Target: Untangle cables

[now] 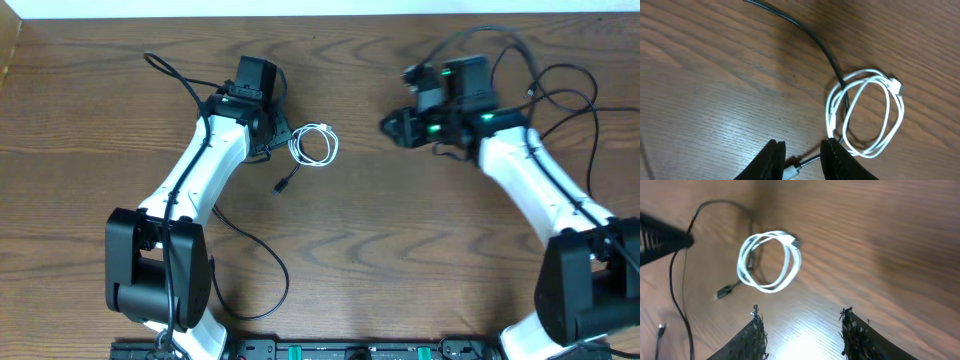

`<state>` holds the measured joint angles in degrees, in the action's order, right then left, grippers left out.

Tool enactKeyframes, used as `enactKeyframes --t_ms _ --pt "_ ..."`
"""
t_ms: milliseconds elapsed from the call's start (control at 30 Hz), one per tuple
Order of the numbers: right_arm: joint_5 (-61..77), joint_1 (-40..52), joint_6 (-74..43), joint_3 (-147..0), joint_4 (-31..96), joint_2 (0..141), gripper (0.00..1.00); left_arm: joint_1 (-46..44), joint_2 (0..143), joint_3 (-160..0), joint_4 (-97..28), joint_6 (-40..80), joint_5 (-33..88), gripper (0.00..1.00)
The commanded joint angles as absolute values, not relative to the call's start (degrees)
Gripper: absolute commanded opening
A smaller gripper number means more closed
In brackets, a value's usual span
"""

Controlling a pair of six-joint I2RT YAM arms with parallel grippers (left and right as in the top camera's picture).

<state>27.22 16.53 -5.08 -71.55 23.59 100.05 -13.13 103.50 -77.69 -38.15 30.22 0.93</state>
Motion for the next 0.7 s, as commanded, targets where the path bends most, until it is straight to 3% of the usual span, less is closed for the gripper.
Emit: enactKeyframes --t_ms 0,200,667 --pt "22.76 21.58 -5.34 -71.09 22.24 100.44 0.5 -12.36 104.55 -77.71 -38.13 31.66 -2.2 0.31" --pt "20.23 27.92 -5.39 -71.09 18.59 100.47 0.56 -11.79 106.39 -77.71 -37.23 32.25 -2.17 0.41" --pt "19.4 32.25 -5.76 -71.09 12.75 105.47 0.67 -11.79 109.69 -77.69 -30.89 37.15 -1.56 0.47"
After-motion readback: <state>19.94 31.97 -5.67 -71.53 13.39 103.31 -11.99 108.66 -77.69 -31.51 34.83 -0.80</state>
